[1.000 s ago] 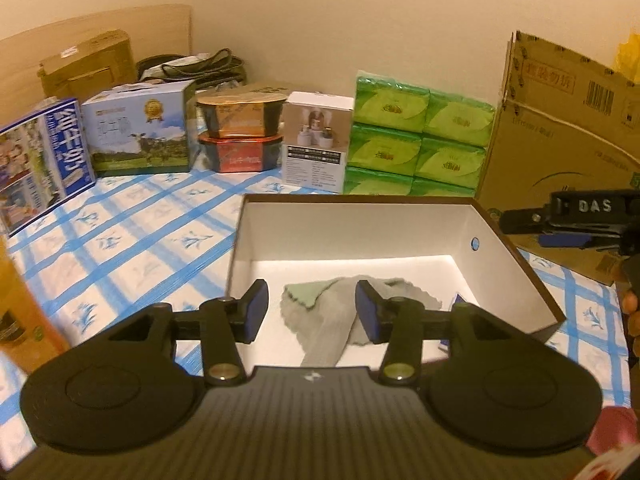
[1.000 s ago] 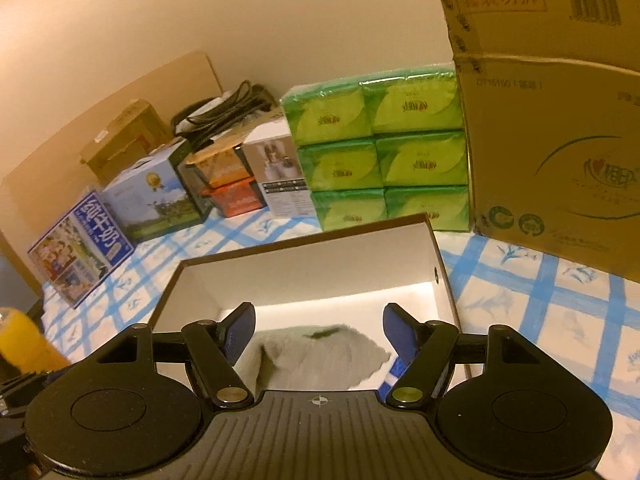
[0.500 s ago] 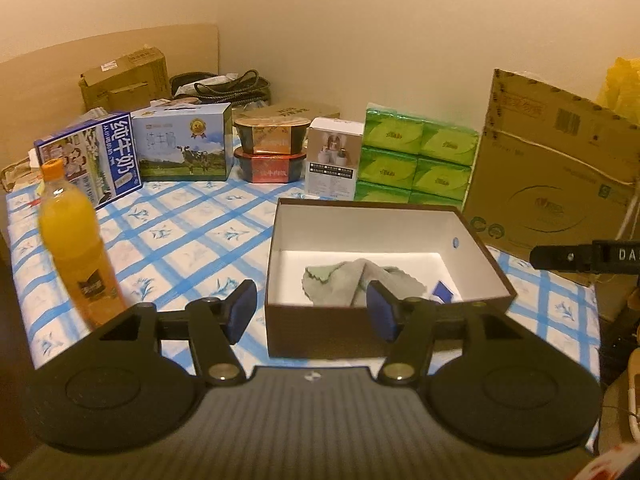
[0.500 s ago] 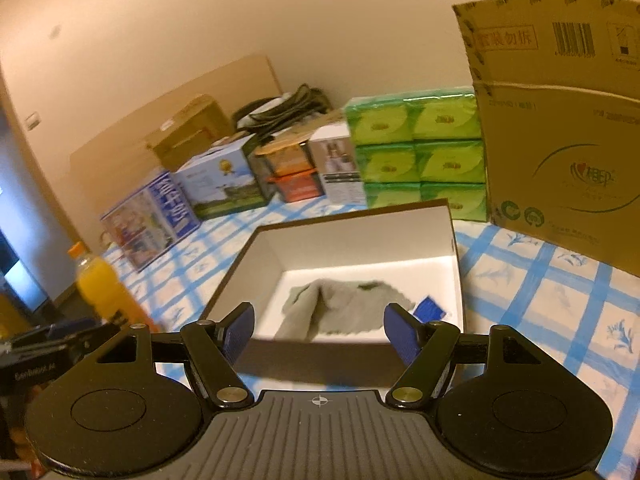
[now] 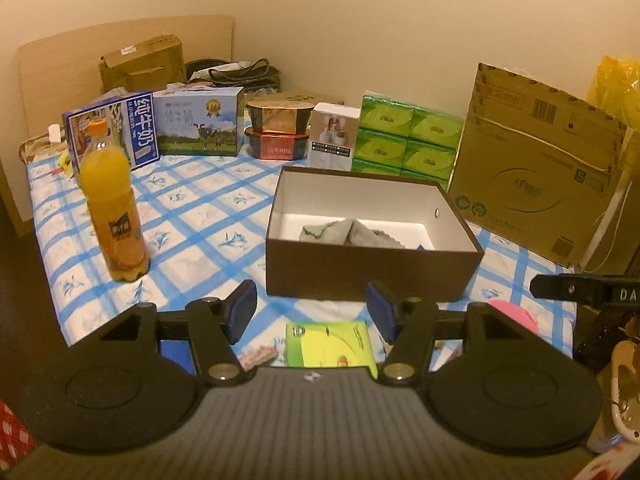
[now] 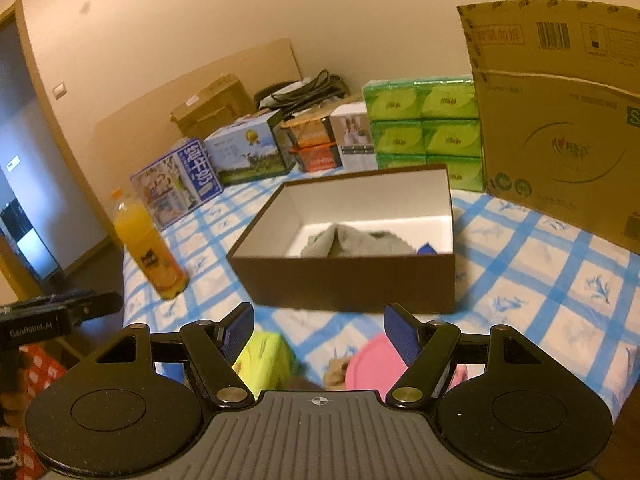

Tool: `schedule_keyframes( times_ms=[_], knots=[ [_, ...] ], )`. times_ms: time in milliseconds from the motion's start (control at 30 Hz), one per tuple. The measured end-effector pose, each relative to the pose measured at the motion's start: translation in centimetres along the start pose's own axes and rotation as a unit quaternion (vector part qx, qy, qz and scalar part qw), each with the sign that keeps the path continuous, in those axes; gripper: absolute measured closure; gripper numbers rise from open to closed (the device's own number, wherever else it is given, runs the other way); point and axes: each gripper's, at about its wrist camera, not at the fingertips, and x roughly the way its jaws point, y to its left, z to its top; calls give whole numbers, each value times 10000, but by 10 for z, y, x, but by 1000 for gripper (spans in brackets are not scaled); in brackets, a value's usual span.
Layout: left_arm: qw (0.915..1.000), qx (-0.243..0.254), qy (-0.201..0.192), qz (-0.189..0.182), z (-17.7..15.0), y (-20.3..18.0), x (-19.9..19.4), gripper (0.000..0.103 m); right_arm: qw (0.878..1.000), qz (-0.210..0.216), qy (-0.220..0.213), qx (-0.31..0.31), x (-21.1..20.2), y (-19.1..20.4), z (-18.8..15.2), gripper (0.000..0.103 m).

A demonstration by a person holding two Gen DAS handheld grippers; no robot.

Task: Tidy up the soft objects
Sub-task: 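Withdraw both tools from the box back toward the remaining bed items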

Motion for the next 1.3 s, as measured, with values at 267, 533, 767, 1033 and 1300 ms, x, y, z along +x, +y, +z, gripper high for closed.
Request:
schedule_keyframes(
  times_ms=[267, 533, 767, 1033, 1300],
  knots=[
    [9999, -72, 134, 7, -24, -14, -20, 45, 9997, 92, 182, -145, -24, 1, -31, 31],
    [9997, -14, 249, -15, -48, -32, -35, 45, 9989, 231, 338, -242, -44, -4, -55, 31],
    [9996, 104, 268, 70, -66, -46, -46, 45, 9985, 38, 404, -355, -53, -6, -72, 31],
    [9989, 40, 452, 152, -83, -53, -50, 45, 9987, -85, 395, -302, -60, -9, -88, 31],
    [9988, 159, 452, 48, -106, -62, -56, 45, 9981, -160, 457, -382, -65, -17, -105, 31]
  ],
)
